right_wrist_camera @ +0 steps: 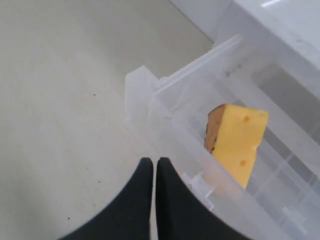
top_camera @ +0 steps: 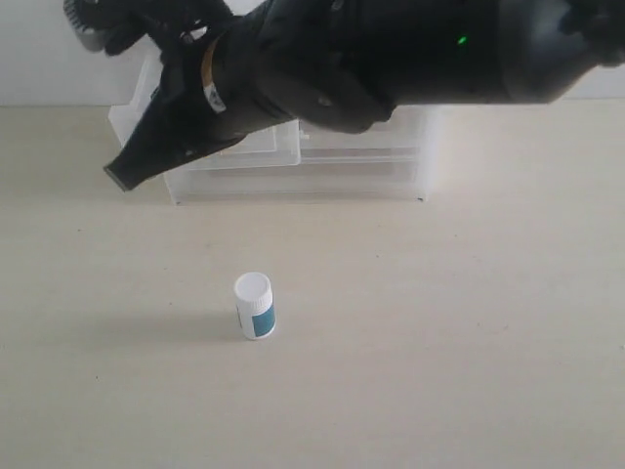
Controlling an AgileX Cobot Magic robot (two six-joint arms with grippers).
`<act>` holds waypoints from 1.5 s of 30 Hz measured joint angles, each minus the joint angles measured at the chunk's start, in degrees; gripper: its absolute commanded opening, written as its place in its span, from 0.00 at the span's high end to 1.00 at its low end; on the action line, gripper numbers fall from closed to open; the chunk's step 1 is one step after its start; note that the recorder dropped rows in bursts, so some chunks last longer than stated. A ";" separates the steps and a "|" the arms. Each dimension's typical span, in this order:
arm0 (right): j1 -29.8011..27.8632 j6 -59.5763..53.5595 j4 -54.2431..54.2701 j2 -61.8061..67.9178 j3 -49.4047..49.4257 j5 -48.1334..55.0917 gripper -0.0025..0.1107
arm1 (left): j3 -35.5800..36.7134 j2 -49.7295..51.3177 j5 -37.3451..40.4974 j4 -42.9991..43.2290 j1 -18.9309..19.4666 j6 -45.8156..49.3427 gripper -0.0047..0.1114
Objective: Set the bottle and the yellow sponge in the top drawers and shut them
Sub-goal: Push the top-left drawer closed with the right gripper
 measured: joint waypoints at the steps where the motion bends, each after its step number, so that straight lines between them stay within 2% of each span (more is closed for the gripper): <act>1: 0.00 0.00 -0.61 0.90 0.00 -0.59 0.96 | 0.00 0.00 0.00 0.00 0.00 0.00 0.93; 8: -3.94 2.76 -2.99 6.14 -2.31 -4.87 0.96 | 0.66 0.00 -0.82 0.00 0.00 0.00 0.93; 17: -4.49 4.71 -2.13 12.44 -6.56 -8.09 0.96 | 0.66 0.00 -1.34 0.00 0.00 -0.23 0.93; 24: -2.31 4.76 -2.00 9.68 -7.52 -1.19 0.96 | 0.99 0.00 -2.69 0.00 0.00 -0.58 0.93; 28: -0.53 4.28 -5.94 6.42 -8.66 0.64 0.96 | 1.30 0.00 -3.47 0.00 0.00 -0.58 0.93; 35: -4.75 6.43 -6.39 6.75 -8.70 1.30 0.96 | 1.30 0.00 -3.67 0.00 0.00 -0.58 0.93; 45: 4.92 1.21 -4.75 3.84 -8.70 6.59 0.96 | 1.30 0.00 -3.67 0.00 0.00 -0.58 0.93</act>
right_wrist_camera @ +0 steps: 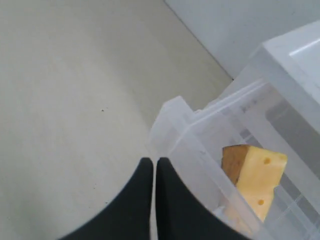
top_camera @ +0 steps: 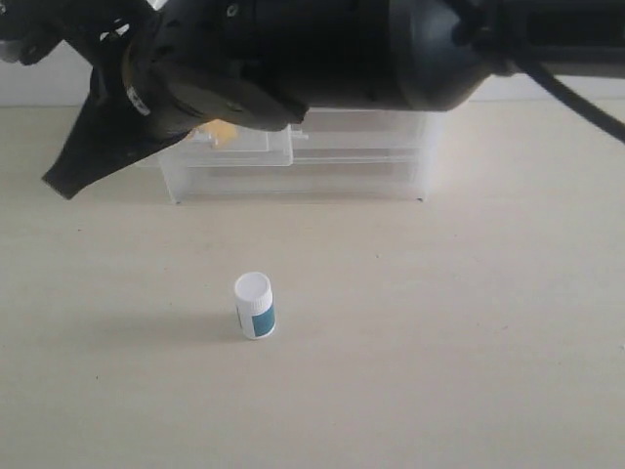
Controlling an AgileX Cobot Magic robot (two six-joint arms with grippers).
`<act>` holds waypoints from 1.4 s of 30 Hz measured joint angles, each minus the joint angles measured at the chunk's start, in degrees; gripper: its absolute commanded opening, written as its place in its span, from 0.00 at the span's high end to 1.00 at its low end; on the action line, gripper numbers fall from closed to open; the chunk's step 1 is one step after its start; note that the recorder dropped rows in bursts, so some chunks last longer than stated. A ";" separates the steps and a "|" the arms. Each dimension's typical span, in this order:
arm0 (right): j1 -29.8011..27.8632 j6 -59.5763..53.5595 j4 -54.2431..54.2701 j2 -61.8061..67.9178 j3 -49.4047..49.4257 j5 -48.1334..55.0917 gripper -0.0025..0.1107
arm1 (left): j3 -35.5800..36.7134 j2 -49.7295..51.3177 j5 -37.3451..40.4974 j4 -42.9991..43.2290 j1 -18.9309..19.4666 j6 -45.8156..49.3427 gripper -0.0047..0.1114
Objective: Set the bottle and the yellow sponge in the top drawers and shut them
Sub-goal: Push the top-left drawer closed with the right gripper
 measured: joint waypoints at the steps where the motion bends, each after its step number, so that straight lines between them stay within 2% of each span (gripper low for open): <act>1: 0.25 -0.14 0.00 0.29 0.00 0.00 0.96 | 0.00 0.00 0.00 0.00 0.00 0.00 0.93; 6: -1.72 0.24 -2.54 4.57 0.00 -0.35 0.96 | 0.00 0.00 0.00 0.00 0.00 0.00 0.93; 11: -5.98 5.27 -7.71 5.15 0.00 -4.11 0.96 | 0.00 0.00 0.00 0.00 0.00 0.00 0.93; 19: -10.35 6.53 -8.17 5.15 0.00 -10.19 0.96 | 0.00 0.00 0.00 0.00 0.00 0.00 0.93; 24: -15.34 10.59 -8.19 5.15 0.00 -16.84 0.96 | 0.00 0.00 0.00 0.00 0.00 0.00 0.93; 28: -17.94 12.30 -8.19 5.15 0.00 -18.43 0.96 | 0.00 0.00 0.00 0.00 0.00 0.00 0.93; 31: -17.76 16.72 -5.75 4.77 0.00 -16.25 0.96 | 0.00 0.00 0.00 0.00 0.00 0.00 0.93; 35: -13.54 14.78 -4.57 2.17 0.00 -10.89 0.96 | 0.00 0.00 0.00 0.00 0.00 0.00 0.93; 36: -11.15 13.99 -4.87 2.33 0.00 -11.20 0.96 | 0.00 0.00 0.00 0.00 0.00 0.00 0.93; 39: -9.64 14.99 -5.16 5.04 0.00 -14.88 0.96 | 0.00 0.00 0.00 0.00 0.00 0.00 0.93; 42: -11.85 16.13 -5.29 10.49 -0.44 -19.07 0.96 | 0.47 0.00 -0.21 0.00 0.00 0.00 0.93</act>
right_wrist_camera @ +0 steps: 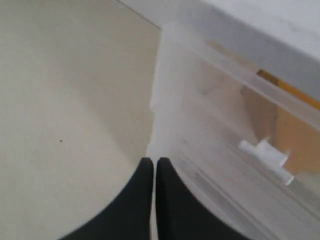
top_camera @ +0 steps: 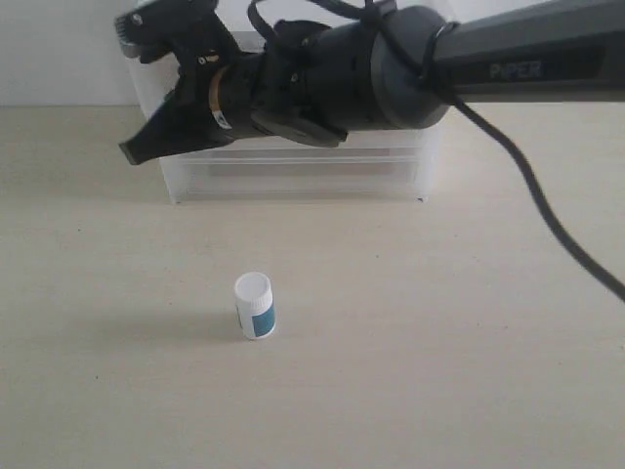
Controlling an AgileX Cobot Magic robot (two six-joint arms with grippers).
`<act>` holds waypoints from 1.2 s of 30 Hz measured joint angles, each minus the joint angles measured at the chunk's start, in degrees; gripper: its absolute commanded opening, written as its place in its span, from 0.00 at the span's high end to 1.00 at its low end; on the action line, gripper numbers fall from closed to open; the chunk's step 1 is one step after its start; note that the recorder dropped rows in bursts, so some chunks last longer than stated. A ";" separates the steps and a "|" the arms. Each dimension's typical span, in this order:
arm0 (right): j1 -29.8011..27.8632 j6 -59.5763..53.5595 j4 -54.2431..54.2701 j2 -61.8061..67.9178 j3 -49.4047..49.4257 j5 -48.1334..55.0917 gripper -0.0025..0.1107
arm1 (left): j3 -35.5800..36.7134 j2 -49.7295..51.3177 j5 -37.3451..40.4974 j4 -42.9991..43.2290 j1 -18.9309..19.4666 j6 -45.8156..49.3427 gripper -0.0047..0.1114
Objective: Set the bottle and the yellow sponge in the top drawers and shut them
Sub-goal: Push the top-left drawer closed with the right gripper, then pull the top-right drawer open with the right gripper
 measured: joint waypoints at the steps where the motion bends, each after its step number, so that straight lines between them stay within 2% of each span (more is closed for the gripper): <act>1: -1.49 0.42 0.16 1.67 -0.82 -1.62 0.96 | 0.10 0.00 -0.37 0.00 0.00 0.00 0.93; 5: -4.00 0.80 0.93 3.57 -4.10 -3.35 0.96 | 0.10 0.00 -1.06 0.00 0.00 0.00 0.93; 11: -4.87 1.92 2.14 4.04 -5.38 -4.88 0.96 | 0.49 0.00 -2.42 0.00 0.00 0.00 0.93; 16: -4.96 3.35 3.47 4.08 -6.33 -3.27 0.96 | 0.49 0.00 -2.61 0.00 0.00 0.00 0.93; 19: -4.18 2.44 4.35 2.65 -6.39 1.69 0.98 | 0.49 0.00 -2.61 0.00 0.00 0.00 0.93; 23: -2.81 -4.83 5.06 -4.51 -0.38 8.97 0.98 | 0.49 0.00 -2.50 0.00 0.00 0.11 0.93; 27: -2.58 -7.74 5.37 -16.54 11.71 5.21 0.98 | 0.49 0.00 -2.25 0.00 0.00 0.11 0.93; 30: -8.22 -6.12 5.49 -25.74 21.66 -2.68 0.98 | 0.49 0.00 -1.95 0.00 0.00 0.11 0.93; 36: -26.19 9.02 8.70 -34.47 38.94 -24.64 0.98 | 0.49 0.00 -1.07 0.00 0.00 0.01 0.93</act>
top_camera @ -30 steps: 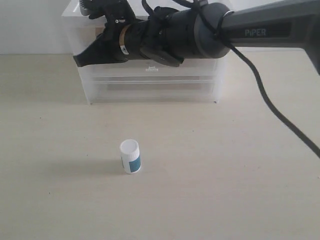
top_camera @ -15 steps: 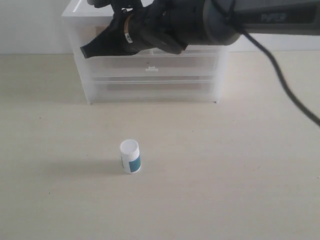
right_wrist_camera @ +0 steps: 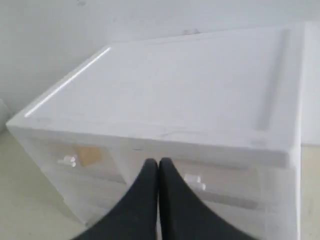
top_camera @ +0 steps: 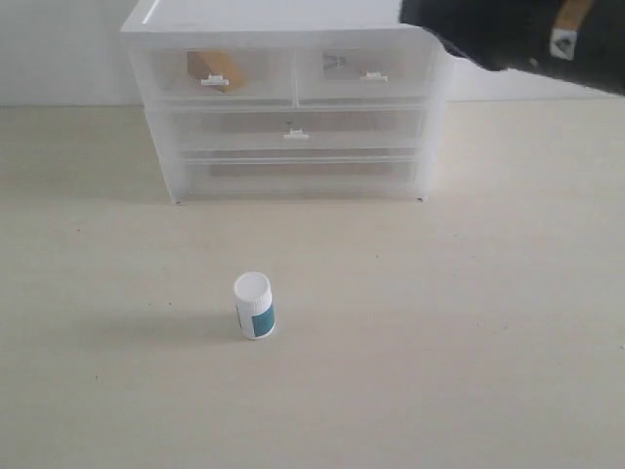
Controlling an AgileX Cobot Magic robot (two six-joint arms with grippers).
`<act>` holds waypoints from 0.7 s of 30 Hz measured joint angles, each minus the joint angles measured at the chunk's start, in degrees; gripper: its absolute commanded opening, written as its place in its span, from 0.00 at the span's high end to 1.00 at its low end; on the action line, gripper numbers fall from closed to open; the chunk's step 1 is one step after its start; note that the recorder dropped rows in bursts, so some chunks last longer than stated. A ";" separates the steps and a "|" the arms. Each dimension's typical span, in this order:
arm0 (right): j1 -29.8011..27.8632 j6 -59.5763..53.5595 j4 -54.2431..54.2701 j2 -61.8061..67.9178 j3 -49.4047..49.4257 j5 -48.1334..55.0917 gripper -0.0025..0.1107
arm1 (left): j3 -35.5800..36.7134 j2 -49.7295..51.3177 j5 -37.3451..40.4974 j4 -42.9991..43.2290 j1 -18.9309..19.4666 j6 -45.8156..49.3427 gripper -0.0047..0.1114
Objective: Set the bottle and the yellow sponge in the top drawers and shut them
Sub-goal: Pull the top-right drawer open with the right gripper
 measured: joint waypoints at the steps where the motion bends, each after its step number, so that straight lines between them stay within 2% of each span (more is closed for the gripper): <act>1: -2.17 2.97 0.29 0.47 2.33 -4.24 0.98 | 0.00 0.00 0.00 0.00 0.00 0.00 0.93; 5: -5.96 15.04 0.55 6.72 7.51 -17.85 0.98 | 0.00 0.00 0.00 0.00 0.00 0.00 0.93; 6: -6.41 22.47 0.41 11.05 8.37 -26.02 0.98 | 0.12 0.00 0.00 0.00 0.00 0.00 0.93; 9: -6.35 30.34 0.94 18.42 8.48 -40.62 0.98 | 0.12 0.00 0.35 0.00 0.00 0.00 0.93; 12: -6.35 33.62 1.85 22.88 8.48 -46.26 0.98 | 0.12 0.00 0.35 0.00 0.00 0.00 0.93; 14: -6.35 33.75 2.37 24.36 8.48 -47.29 0.94 | 0.24 0.00 0.35 0.00 0.00 0.00 0.93; 16: -6.35 32.85 2.95 24.75 8.48 -47.27 0.82 | 0.24 0.00 0.35 0.00 0.00 0.00 0.93; 21: -6.35 31.26 5.84 24.75 8.48 -47.47 0.39 | 0.24 0.00 0.35 0.00 0.00 0.00 0.93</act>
